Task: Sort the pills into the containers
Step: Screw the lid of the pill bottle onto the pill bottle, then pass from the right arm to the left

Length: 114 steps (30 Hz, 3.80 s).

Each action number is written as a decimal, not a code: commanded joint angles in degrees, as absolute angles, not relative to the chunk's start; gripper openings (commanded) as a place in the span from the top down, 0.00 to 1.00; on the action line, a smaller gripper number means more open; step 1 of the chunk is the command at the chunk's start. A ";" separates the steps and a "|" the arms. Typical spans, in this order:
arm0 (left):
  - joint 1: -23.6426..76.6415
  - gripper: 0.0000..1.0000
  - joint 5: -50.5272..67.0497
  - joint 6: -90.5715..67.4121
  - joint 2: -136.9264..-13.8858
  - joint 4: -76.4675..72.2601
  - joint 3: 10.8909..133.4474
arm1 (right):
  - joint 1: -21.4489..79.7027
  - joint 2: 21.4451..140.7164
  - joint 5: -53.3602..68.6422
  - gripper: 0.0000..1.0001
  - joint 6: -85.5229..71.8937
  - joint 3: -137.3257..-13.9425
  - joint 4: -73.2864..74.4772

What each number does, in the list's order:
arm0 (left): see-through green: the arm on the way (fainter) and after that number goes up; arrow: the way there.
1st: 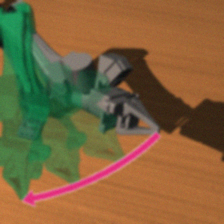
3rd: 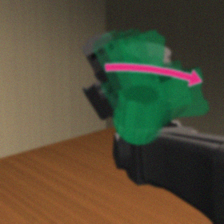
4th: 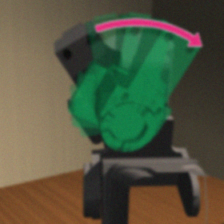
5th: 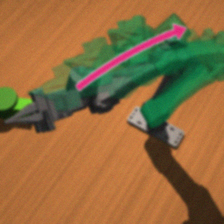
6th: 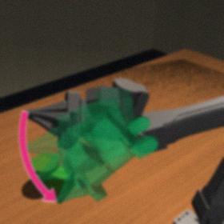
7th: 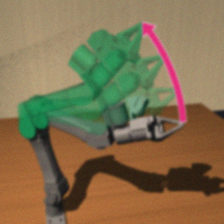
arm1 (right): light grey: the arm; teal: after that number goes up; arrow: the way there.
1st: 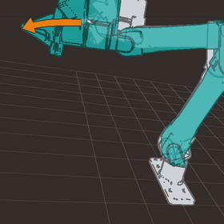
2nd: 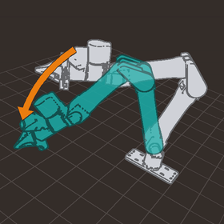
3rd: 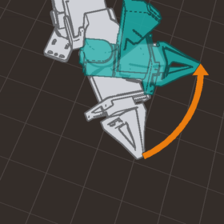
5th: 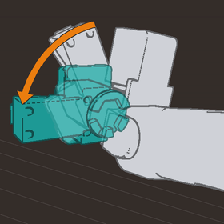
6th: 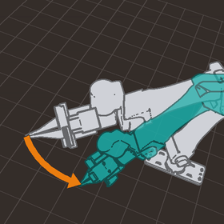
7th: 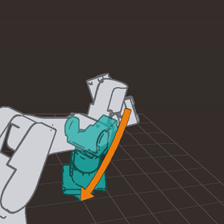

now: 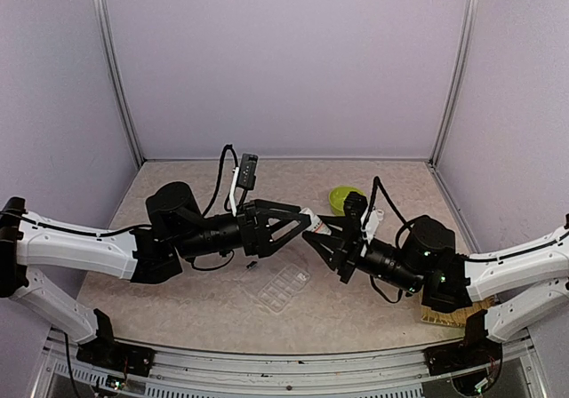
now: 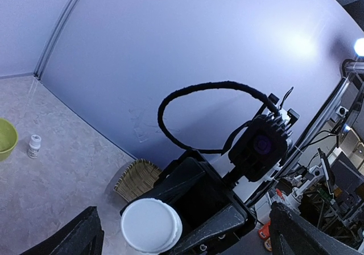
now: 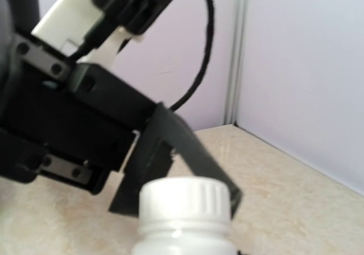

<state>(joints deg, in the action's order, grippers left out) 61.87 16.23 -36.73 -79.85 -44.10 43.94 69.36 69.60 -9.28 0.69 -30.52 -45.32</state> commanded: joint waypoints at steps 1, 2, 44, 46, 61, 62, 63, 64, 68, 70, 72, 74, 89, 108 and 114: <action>62.14 0.01 16.50 -36.46 -79.69 -44.01 44.33 | 69.43 68.49 -12.64 1.00 1.97 -29.98 -43.31; 62.13 0.01 16.78 -36.47 -79.91 -44.03 44.50 | 69.43 68.84 -12.89 1.00 2.02 -30.23 -43.03; 59.50 0.29 13.07 -40.80 -81.14 -30.76 47.98 | 69.43 67.80 -10.81 1.00 6.22 -28.78 -42.51; 59.50 0.31 13.79 -40.68 -81.50 -30.83 48.23 | 69.43 68.01 -11.11 1.00 6.32 -28.95 -41.99; 59.55 0.51 16.70 -40.47 -82.53 -34.76 47.86 | 69.43 69.99 -10.97 1.00 5.89 -29.75 -41.23; 59.51 0.53 16.81 -40.56 -82.57 -34.92 47.82 | 69.43 70.11 -11.11 1.00 5.89 -29.79 -41.30; 59.50 0.56 17.06 -40.60 -82.68 -35.09 47.78 | 69.43 70.13 -11.35 1.00 5.83 -29.78 -41.31; 59.50 0.58 17.35 -40.66 -82.70 -35.21 47.76 | 69.43 70.14 -11.55 1.00 5.73 -29.76 -41.37; 59.58 0.65 18.08 -40.56 -82.93 -35.50 47.74 | 69.43 70.05 -12.82 1.00 5.78 -29.95 -41.27; 59.59 0.66 18.48 -40.57 -83.03 -35.57 47.81 | 69.43 69.92 -13.48 1.00 5.71 -29.97 -41.33; 59.59 0.63 19.03 -40.53 -83.18 -35.52 47.99 | 69.43 69.73 -13.85 1.00 5.56 -29.86 -41.41; 59.68 0.59 19.47 -40.52 -83.44 -35.51 48.28 | 69.43 69.62 -14.16 1.00 5.62 -29.95 -41.46; 59.68 0.69 19.42 -40.10 -83.91 -35.66 48.88 | 69.43 69.54 -14.00 1.00 5.89 -30.42 -40.79; 60.85 0.86 30.21 -34.28 -83.08 -54.05 43.07 | 68.99 63.44 -2.38 0.98 -17.13 -27.94 -44.34; 61.60 0.86 30.85 -33.12 -83.60 -52.80 43.76 | 68.99 62.27 -3.41 0.96 -18.22 -28.29 -43.17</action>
<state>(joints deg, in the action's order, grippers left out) 60.31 25.58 -36.49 -83.77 -49.01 43.40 69.36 63.79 -3.22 -13.08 -28.21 -41.65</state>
